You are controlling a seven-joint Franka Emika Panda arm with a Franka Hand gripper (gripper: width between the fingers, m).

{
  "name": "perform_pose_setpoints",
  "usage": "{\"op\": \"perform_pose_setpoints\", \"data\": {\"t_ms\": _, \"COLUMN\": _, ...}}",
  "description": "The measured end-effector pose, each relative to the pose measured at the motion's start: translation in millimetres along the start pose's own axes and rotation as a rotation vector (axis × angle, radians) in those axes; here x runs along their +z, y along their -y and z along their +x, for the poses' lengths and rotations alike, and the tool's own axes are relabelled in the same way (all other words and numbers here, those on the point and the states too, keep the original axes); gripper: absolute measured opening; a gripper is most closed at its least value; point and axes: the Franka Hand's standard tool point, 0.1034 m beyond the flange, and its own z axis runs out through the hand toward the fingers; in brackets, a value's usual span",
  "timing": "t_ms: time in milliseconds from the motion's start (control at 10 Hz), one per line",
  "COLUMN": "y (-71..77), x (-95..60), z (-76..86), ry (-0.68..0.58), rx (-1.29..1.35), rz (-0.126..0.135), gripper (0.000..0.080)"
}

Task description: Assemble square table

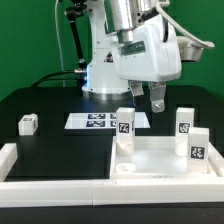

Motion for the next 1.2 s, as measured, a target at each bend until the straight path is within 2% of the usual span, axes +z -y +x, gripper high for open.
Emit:
{"op": "perform_pose_setpoints", "data": {"t_ms": 400, "y": -2.6, "x": 0.4, "z": 3.4, "ry": -0.002, "rx": -0.304, "rz": -0.001, "gripper": 0.0649}}
{"op": "perform_pose_setpoints", "data": {"t_ms": 500, "y": -15.5, "x": -1.3, "z": 16.5, "ry": -0.021, "rx": -0.449, "rz": 0.003, "gripper": 0.0649}}
{"op": "perform_pose_setpoints", "data": {"t_ms": 800, "y": -69.6, "x": -14.2, "z": 65.5, "ry": -0.052, "rx": -0.785, "rz": -0.012, "gripper": 0.0649}}
{"op": "perform_pose_setpoints", "data": {"t_ms": 900, "y": -76.5, "x": -14.9, "z": 74.6, "ry": -0.062, "rx": -0.845, "rz": -0.02, "gripper": 0.0649}}
{"op": "perform_pose_setpoints", "data": {"t_ms": 1200, "y": -74.2, "x": -14.0, "z": 71.2, "ry": -0.06, "rx": -0.975, "rz": -0.026, "gripper": 0.0649}}
